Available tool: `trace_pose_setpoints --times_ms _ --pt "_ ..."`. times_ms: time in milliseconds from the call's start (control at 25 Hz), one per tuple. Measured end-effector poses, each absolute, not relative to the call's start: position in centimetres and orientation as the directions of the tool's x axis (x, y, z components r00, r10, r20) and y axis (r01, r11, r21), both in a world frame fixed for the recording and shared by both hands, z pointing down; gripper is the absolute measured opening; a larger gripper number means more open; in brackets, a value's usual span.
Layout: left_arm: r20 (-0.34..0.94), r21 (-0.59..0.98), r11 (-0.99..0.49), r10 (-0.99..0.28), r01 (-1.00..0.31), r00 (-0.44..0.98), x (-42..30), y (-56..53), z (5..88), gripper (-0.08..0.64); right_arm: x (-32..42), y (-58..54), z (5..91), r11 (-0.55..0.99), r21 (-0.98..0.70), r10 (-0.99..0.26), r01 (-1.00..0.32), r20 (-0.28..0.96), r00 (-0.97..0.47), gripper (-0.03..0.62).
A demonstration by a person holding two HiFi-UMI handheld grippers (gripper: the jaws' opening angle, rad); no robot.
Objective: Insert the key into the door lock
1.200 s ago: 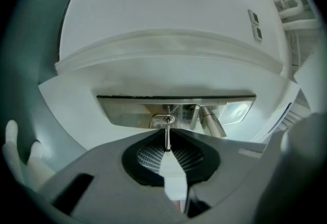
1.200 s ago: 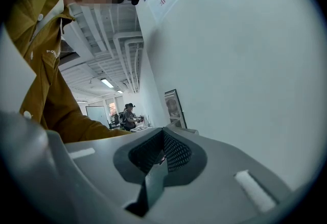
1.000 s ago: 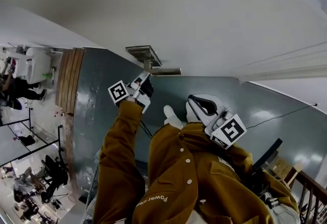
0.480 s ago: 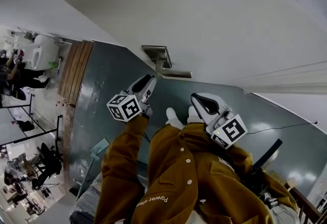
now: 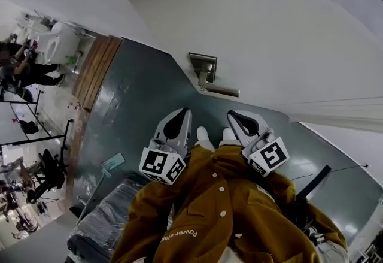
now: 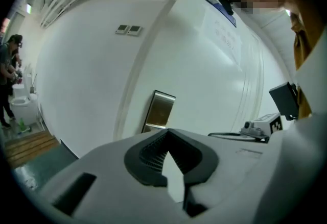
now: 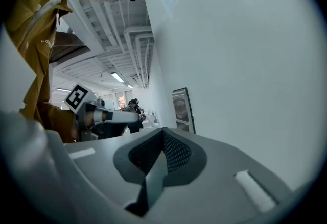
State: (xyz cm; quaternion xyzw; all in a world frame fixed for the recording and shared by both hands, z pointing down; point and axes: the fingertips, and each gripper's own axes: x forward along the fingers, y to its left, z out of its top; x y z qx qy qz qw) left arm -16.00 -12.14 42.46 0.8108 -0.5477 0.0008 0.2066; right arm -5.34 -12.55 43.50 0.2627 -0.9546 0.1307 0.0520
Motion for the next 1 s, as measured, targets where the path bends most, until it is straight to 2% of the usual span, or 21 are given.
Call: trace_pose_setpoints --times_ms 120,320,1000 --pt "0.218 0.302 -0.345 -0.883 -0.889 0.416 -14.1 -10.5 41.3 0.0 -5.8 -12.7 43.8 0.832 -0.226 -0.475 -0.507 0.18 -0.861 0.006" --pt "0.223 0.381 -0.357 -0.86 -0.853 0.46 -12.0 -10.0 42.4 0.0 -6.7 -12.8 43.9 0.842 -0.227 -0.458 -0.489 0.176 -0.871 0.006" --pt "0.205 0.429 -0.38 -0.843 -0.82 0.497 -12.0 -9.7 42.1 0.0 -6.5 -12.5 43.0 0.829 -0.212 -0.489 -0.518 0.173 -0.855 0.006"
